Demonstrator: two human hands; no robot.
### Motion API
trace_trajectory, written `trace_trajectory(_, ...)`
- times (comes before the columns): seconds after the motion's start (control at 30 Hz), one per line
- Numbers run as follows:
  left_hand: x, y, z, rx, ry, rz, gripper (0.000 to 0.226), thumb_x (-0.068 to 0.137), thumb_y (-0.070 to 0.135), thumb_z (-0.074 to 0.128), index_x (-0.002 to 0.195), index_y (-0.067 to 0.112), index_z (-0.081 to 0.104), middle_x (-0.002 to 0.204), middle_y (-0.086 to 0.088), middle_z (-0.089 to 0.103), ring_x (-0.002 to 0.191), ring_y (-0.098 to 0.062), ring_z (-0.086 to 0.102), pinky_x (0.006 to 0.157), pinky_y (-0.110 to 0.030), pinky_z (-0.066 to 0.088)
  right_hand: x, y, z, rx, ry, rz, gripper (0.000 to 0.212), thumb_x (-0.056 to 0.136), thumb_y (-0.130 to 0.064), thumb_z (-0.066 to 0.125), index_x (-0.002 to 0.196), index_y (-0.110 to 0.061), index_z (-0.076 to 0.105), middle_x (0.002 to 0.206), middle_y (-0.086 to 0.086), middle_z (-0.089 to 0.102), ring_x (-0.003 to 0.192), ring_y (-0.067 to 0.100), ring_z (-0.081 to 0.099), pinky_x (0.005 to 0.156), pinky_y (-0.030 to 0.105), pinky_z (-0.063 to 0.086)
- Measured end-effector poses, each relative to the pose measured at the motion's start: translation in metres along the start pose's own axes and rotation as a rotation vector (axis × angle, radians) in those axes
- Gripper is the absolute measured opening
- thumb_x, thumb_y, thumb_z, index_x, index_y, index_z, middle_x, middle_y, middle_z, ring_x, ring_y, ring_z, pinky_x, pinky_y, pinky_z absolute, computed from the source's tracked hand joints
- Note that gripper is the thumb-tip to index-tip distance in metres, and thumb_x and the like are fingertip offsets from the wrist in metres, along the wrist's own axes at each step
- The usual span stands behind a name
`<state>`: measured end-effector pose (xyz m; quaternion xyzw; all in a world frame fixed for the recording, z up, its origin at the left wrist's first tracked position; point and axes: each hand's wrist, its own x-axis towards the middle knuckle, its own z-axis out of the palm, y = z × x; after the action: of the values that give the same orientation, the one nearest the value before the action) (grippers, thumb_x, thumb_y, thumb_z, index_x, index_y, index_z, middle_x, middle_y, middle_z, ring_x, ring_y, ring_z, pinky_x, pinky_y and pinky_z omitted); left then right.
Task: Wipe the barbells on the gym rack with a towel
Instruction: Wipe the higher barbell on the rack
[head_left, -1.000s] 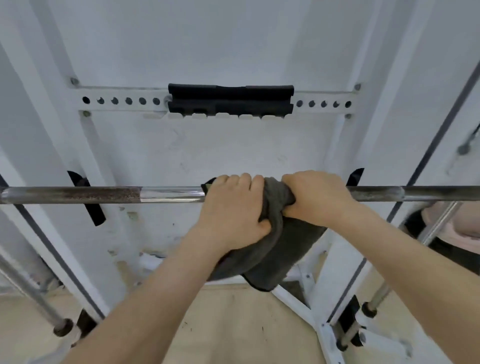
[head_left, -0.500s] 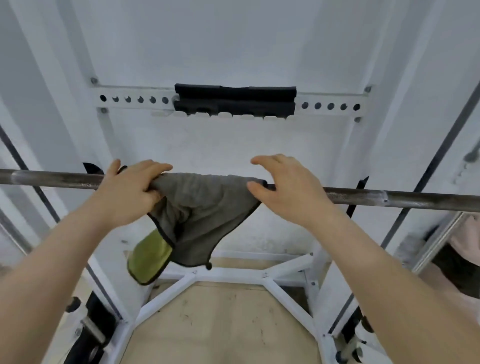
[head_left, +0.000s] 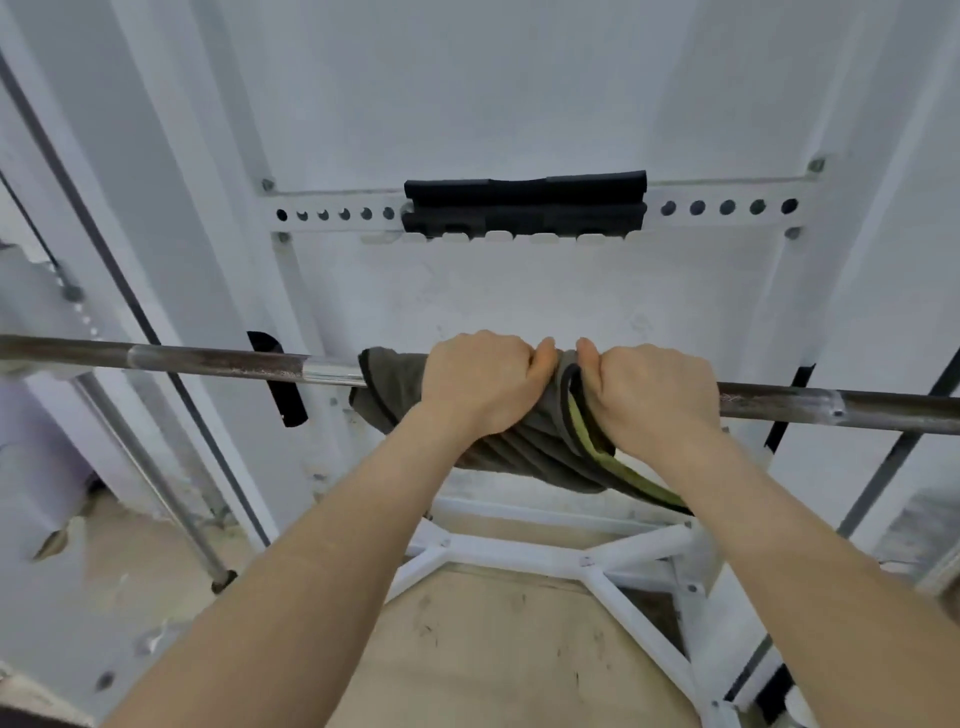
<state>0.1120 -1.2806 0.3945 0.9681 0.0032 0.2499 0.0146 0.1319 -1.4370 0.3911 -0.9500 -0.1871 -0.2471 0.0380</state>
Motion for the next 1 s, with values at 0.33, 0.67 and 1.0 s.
trace_trajectory(0.33,-0.024,-0.132,-0.021,0.104,-0.024,-0.277,0.057,0.099,0.039,0.022,0.067,0.007,0.058,0.072,-0.010,0.061,0.066,-0.028,0.053,0.064,-0.035,0.040,0.002,-0.006,0.005,-0.068,-0.009,0.056,0.051,0.100,-0.040,0.025,0.058,-0.017,0.043,0.056,0.001,0.043,0.051,0.026,0.043,0.054,0.030,0.032)
trace_trajectory(0.67,-0.025,-0.046,0.011,0.005,0.162,0.200,0.045,0.097,0.042,0.027,0.068,0.018,0.054,0.061,-0.003,0.057,0.051,-0.028,0.052,0.054,-0.033,0.030,0.001,-0.024,0.001,0.043,-0.065,0.215,0.038,0.099,-0.027,0.024,0.063,-0.020,0.036,0.062,-0.002,0.044,0.053,0.019,0.036,0.062,0.033,0.030)
trace_trajectory(1.0,-0.052,-0.259,-0.010,0.070,0.248,0.057,0.047,0.098,0.047,0.021,0.066,0.021,0.044,0.060,0.002,0.048,0.058,-0.023,0.046,0.062,-0.036,0.036,0.041,-0.221,0.011,0.066,-0.064,-0.124,0.042,0.102,-0.038,0.021,0.074,-0.017,0.045,0.074,0.002,0.051,0.071,0.030,0.049,0.065,0.035,0.038)
